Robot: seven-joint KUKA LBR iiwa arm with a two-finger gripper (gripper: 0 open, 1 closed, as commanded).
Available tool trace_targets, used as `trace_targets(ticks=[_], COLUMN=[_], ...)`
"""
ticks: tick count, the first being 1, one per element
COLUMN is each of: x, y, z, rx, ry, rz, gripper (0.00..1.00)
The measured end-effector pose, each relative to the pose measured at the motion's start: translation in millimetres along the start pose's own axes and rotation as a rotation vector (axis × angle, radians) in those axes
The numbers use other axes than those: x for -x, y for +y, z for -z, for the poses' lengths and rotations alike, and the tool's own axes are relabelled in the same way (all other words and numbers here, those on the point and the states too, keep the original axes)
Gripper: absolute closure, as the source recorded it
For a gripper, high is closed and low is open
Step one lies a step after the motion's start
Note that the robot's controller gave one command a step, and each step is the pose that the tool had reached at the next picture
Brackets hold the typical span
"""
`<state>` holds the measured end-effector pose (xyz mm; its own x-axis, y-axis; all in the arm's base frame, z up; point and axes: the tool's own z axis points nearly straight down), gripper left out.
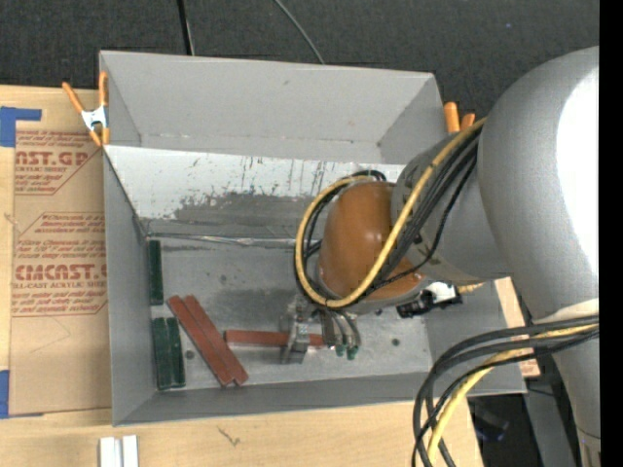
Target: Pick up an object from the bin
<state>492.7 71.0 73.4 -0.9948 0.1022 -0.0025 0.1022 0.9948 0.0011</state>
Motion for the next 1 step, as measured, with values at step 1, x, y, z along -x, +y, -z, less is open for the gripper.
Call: trace_targets(ticks=[1], x=[56.3], y=[25.8], z=[136.7], rx=[0.0], ry=[0.002], rz=[0.032], gripper=[1.0])
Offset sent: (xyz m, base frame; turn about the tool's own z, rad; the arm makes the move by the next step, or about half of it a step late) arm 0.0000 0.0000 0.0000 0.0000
